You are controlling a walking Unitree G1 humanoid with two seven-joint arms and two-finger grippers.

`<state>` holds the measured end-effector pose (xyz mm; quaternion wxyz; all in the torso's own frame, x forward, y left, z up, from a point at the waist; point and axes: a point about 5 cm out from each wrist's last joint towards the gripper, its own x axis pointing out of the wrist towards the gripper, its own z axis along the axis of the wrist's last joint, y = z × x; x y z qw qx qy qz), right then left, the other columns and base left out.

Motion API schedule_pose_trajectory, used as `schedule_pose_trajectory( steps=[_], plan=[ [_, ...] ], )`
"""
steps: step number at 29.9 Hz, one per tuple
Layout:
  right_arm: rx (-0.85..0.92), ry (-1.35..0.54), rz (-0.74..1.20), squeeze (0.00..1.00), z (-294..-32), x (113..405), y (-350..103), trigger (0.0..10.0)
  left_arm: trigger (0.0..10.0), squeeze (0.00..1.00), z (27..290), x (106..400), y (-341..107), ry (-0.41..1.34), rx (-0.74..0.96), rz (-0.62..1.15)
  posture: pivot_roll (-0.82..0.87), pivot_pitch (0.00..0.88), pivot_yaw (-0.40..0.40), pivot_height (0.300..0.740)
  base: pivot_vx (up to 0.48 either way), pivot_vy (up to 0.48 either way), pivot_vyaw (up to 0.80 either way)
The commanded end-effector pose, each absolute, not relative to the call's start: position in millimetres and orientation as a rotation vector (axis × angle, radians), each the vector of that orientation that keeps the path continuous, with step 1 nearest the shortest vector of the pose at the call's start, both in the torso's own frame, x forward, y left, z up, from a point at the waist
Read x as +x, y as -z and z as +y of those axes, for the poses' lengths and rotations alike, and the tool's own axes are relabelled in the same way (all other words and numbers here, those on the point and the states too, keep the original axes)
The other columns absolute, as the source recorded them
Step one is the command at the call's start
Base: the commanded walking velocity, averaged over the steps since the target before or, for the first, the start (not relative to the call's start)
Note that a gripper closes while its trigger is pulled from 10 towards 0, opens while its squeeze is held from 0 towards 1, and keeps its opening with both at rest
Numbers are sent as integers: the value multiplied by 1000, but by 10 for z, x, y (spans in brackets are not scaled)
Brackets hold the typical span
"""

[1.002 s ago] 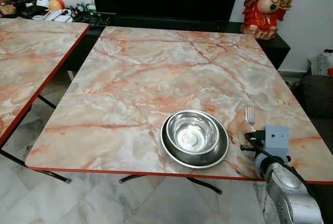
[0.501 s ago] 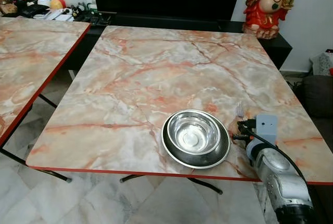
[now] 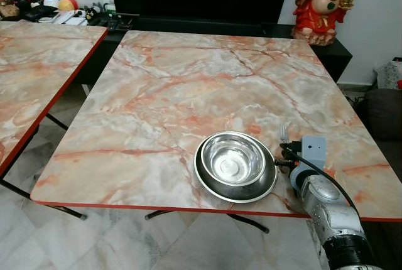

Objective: Setting the table

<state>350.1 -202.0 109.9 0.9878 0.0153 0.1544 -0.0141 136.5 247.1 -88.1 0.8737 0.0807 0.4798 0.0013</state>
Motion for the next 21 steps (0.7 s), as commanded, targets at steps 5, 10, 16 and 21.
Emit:
schedule_pose_trajectory(
  steps=[5,10,16,21],
  plan=[
    [20,40,321,0,-2057,3514,-1071,10000,10000,0,2414,1168,965,2,169,1060,50,133,-38,740,0,0,0],
    [20,35,330,0,-2046,3511,-1048,10000,10000,0,2427,982,1005,-2,169,1084,50,134,-36,740,0,0,0],
    [9,15,334,149,-2015,3514,-1031,10000,10000,0,2450,833,1026,-5,172,1103,51,133,-35,740,0,0,0],
    [7,1,340,133,-1990,3513,-1020,10000,10000,0,2498,802,1018,-11,174,1107,51,134,-35,740,0,0,0]
  ],
)
